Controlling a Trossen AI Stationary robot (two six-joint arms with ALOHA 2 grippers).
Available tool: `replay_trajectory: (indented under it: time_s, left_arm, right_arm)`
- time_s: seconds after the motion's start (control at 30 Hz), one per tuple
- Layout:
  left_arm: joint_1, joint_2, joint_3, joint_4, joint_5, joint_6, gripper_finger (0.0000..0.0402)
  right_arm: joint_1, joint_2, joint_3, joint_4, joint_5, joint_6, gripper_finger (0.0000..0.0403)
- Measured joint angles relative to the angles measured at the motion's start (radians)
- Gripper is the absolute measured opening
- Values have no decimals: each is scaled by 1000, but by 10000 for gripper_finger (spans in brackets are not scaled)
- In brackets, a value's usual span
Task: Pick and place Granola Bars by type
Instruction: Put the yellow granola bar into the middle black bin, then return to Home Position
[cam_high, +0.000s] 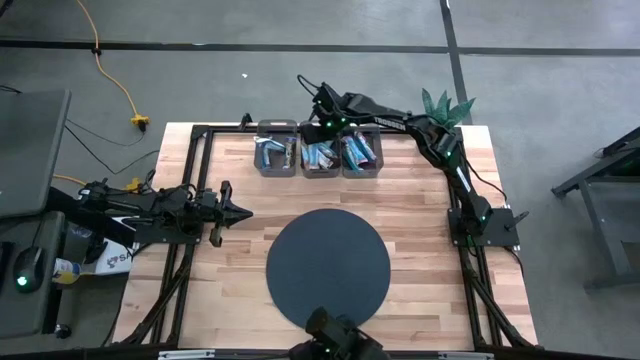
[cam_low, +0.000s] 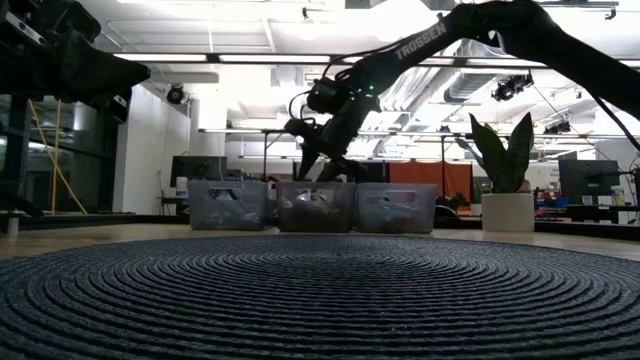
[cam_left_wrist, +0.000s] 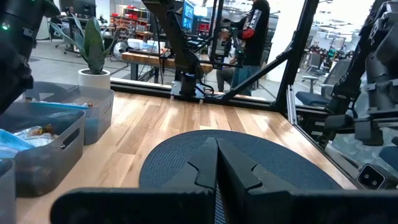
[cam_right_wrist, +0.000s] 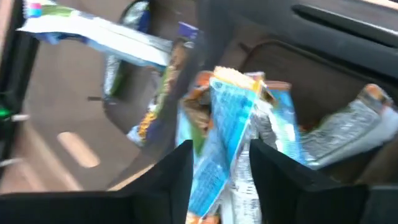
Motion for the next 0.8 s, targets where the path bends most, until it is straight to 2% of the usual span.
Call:
replay_trajectory:
  time_s: [0.13, 0.47, 0.6, 0.8]
  left_arm:
    - [0, 0, 0, 0, 0, 0, 1]
    - [0, 0, 0, 0, 0, 0, 1]
    - [0, 0, 0, 0, 0, 0, 1]
    - [0, 0, 0, 0, 0, 0, 1]
  right_arm:
    - [0, -32, 0, 32, -44, -17, 163]
    - [0, -197, 1, 21, -15, -134, 168]
    - [8, -283, 1, -8, -9, -224, 152]
    - [33, -431, 1, -90, 58, -358, 98]
